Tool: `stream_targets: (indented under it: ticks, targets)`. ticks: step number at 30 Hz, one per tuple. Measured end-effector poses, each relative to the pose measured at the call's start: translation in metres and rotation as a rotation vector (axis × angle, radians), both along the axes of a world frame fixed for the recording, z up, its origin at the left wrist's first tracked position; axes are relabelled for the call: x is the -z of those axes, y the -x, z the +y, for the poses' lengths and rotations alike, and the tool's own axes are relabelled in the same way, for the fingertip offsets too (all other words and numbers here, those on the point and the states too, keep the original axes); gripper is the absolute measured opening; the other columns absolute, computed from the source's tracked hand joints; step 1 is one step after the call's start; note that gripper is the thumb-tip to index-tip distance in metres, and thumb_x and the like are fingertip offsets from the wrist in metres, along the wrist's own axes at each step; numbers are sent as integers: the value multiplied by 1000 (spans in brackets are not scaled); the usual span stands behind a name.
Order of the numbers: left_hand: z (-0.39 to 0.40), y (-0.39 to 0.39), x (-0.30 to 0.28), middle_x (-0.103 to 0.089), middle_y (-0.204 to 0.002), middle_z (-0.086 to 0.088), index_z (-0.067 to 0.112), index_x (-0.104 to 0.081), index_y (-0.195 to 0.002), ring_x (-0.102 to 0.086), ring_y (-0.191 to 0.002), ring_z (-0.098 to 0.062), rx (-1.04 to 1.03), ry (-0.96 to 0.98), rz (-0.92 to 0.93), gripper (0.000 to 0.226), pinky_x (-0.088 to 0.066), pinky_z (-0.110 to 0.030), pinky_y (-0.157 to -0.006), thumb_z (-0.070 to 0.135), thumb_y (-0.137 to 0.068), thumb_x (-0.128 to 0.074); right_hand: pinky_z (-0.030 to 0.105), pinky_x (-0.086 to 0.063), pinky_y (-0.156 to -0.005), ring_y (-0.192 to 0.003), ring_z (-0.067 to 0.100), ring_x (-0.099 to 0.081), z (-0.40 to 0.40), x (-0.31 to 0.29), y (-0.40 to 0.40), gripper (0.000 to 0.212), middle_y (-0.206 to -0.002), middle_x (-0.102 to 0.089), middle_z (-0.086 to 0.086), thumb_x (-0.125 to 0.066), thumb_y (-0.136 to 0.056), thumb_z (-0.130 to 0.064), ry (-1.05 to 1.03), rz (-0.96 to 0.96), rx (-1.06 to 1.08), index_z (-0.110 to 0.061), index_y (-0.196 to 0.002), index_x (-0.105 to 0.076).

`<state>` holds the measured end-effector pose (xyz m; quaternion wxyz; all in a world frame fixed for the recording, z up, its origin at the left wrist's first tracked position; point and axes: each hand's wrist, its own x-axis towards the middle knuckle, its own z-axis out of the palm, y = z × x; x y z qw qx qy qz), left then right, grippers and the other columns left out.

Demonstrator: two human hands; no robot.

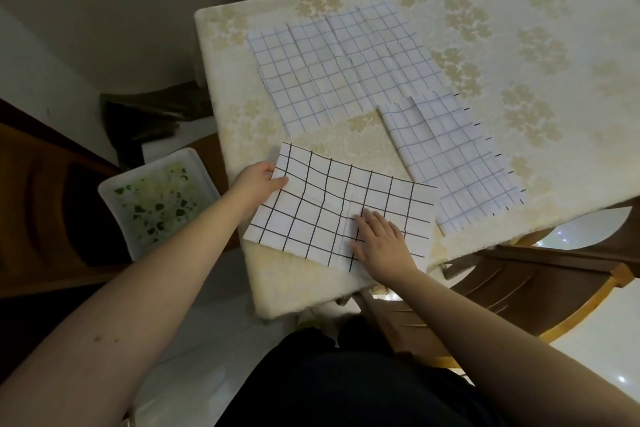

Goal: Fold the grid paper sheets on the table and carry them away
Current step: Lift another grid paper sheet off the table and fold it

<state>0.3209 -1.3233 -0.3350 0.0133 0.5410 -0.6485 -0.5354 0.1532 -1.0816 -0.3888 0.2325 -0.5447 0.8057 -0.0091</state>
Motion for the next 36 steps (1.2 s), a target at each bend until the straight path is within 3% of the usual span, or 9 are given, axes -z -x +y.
stream_targets:
  ticks: [3,8,14,18,23,26,30,33,36]
  targets:
    - [2,0,-7,-67,-112,-2,11,-55,-125,-65,-95,-18,2,-23,21,39,-54,-32,-78,32,-93,-64,40,-8,-121,-151,22,-10,4,0,-3,67,-164,-16,4,-24,-97,-55,-22,-4,14,-21,-155,-21]
    - [13,-21,-3,-64,-118,-10,10,-53,-129,-64,-103,-26,-102,-216,-5,45,-53,-44,-93,30,-91,-67,39,-9,-120,-151,21,-10,0,-10,1,61,-164,-16,3,-38,-101,-44,0,-37,57,-21,-155,-19]
    - [28,-41,0,-67,-108,-8,7,-55,-129,-64,-91,-18,-197,-309,53,38,-52,-28,-68,20,-94,-62,42,-12,-120,-150,24,-13,-10,-23,22,61,-163,-19,4,-40,-102,-41,-11,-36,70,-19,-155,-20]
    - [32,-41,-4,-67,-119,-11,10,-60,-127,-65,-100,-24,-197,-240,53,37,-54,-35,-81,21,-92,-65,42,-15,-119,-149,23,-16,-15,-22,31,59,-162,-21,2,-38,-102,-41,-55,-43,16,-19,-155,-22]
    - [38,-21,-23,-71,-109,-9,11,-65,-112,-68,-98,-24,-130,-94,82,24,-54,-41,-91,19,-90,-67,46,-28,-113,-146,26,-21,-9,-14,34,56,-161,-21,5,-43,-99,-37,-101,-53,-85,-18,-150,-30]
    - [46,-5,-38,-71,-110,-3,14,-65,-117,-67,-101,-20,-34,-33,86,34,-52,-41,-96,27,-86,-71,45,-30,-113,-146,27,-21,-5,-12,41,55,-161,-20,5,-44,-100,-36,-76,-85,-114,-18,-150,-30]
    - [68,25,-56,-66,-98,9,20,-62,-112,-61,-92,-4,129,3,65,25,-46,-17,-78,24,-89,-70,44,-28,-115,-146,25,-23,0,-8,52,56,-161,-24,5,-46,-99,-33,-45,-171,-118,-20,-151,-31]
    - [88,49,-61,-65,-90,13,18,-65,-109,-59,-80,4,192,27,58,21,-44,-6,-69,21,-89,-70,42,-31,-113,-140,25,-35,5,-6,63,51,-154,-38,5,-48,-97,-27,52,-181,-61,-19,-147,-39]
    - [107,73,-64,-66,-81,12,21,-66,-90,-59,-70,3,242,35,26,5,-45,-15,-69,20,-89,-70,42,-41,-104,-128,28,-48,15,-7,78,44,-142,-50,7,-50,-97,-22,176,-177,29,-15,-140,-49]
